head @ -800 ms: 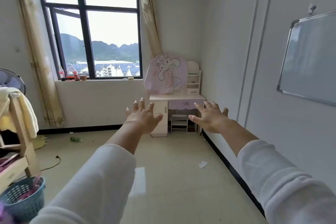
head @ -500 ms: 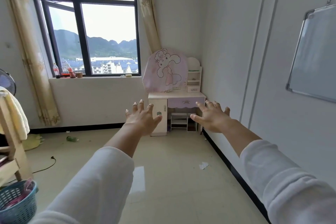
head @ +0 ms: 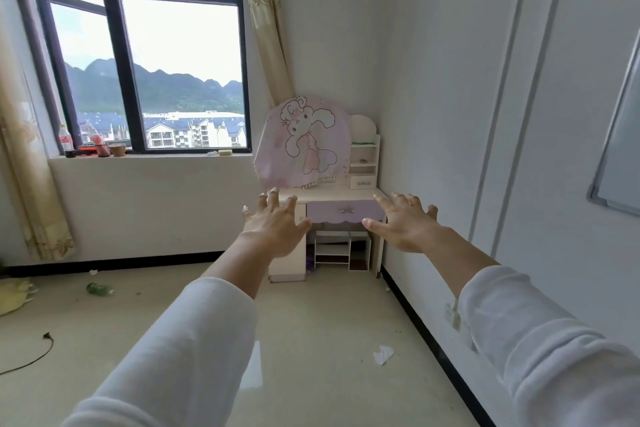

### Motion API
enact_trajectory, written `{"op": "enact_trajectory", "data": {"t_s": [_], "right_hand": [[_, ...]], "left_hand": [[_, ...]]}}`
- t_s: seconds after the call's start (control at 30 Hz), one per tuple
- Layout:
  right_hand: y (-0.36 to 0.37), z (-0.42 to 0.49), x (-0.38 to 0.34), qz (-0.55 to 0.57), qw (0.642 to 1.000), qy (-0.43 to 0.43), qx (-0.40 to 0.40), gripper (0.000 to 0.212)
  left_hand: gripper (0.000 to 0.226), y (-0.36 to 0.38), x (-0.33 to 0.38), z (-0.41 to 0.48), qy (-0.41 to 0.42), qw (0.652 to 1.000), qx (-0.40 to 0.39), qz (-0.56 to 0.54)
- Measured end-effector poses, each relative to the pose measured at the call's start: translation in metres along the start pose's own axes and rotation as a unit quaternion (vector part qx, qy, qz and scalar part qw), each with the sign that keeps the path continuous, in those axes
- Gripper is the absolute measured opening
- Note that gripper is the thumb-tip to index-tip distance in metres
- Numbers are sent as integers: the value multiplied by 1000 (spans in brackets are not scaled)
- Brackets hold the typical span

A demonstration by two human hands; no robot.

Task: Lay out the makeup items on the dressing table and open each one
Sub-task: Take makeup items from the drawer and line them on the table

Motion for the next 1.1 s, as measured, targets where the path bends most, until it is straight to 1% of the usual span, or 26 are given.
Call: {"op": "enact_trajectory", "data": {"t_s": [0.33,0.47,0.63,0.77,1.1], "right_hand": [[68,164,88,15,999,17,-31,72],[87,260,119,8,999,25,-24,72],[94,388,158,6,999,34,-3,72],[114,473,196,6,999,38,-9,72],[198,673,324,11,998,54,-30,72]], "left_hand": [[64,86,46,175,9,999,-32,9],[64,116,64,274,20,999,-32,17],[63,136,90,411,33,999,-23,8],[61,160,118,499,52,998,-21,-2],[60,283,200,711,70,996,-45,0]]}}
Point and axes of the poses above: each hand's wrist, its own z-axis towards the middle knuckle, its own y-axis out of the palm, x = y × z, the point moved 3 cm from there along z, towards the middle knuckle, and after that the axes turned 14 degrees about -y, right-handed, at the moved point
